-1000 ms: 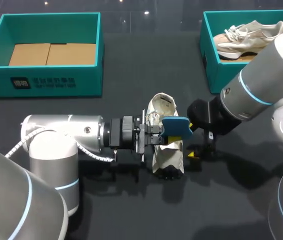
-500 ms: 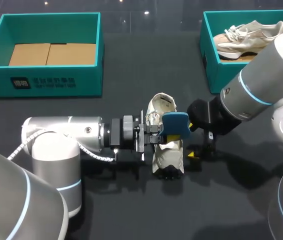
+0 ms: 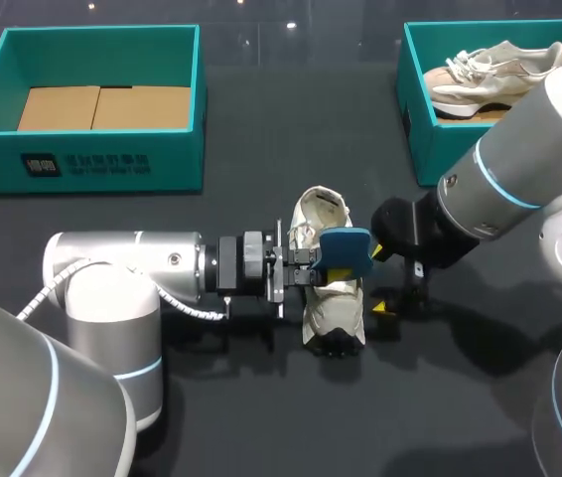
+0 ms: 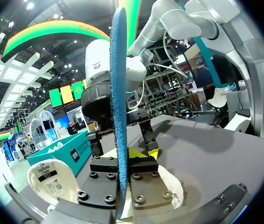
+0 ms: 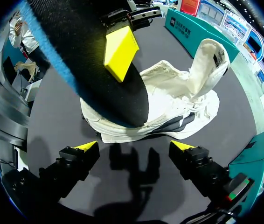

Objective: Take the shoe out of the shoebox, open the shoe tongue, remove and reinsert the insole, then place the shoe into the shoebox

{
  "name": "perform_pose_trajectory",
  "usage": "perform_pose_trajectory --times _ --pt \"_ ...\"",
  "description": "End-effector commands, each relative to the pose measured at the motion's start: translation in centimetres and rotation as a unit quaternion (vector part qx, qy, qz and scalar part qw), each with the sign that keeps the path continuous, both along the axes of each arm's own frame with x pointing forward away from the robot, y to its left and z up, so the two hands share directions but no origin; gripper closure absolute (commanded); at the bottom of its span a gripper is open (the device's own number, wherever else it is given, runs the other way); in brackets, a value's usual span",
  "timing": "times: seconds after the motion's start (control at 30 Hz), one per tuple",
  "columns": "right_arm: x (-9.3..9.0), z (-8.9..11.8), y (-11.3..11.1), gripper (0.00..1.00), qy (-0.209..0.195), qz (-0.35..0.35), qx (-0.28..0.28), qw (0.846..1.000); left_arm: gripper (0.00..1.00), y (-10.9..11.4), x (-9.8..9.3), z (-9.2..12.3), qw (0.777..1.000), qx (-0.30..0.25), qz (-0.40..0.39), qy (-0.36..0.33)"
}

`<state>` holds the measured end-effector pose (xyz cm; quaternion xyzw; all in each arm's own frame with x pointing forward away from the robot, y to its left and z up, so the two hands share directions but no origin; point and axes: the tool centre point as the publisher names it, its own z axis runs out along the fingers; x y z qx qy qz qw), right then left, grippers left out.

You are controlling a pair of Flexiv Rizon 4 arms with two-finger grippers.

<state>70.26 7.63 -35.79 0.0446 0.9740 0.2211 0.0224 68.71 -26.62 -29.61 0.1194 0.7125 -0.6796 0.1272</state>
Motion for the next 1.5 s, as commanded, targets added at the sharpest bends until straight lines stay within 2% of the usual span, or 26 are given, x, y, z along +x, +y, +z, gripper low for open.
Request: perform_pose_trajectory --times 0.03,0.43,1.23,1.5 --pt "-0.2 0.0 -0.1 0.0 -0.001 0.0 -0.001 1.0 1.0 -0.3 0.3 -0.3 1.0 0.006 0.0 -0.004" --pt "-0.2 0.0 -0.1 0.0 -0.001 0.0 -0.001 1.0 1.0 -0.1 0.6 -1.8 0.999 0.032 -0.006 -0.025" --pt "-0.2 0.0 -0.1 0.0 -0.001 0.0 -0.001 1.0 1.0 0.5 3.5 -6.2 0.995 0.088 0.043 -0.02" --pt "-0.2 0.0 -0.1 0.0 -0.001 0.0 -0.001 1.0 1.0 0.6 3.2 -5.7 0.996 0.081 0.046 -0.009"
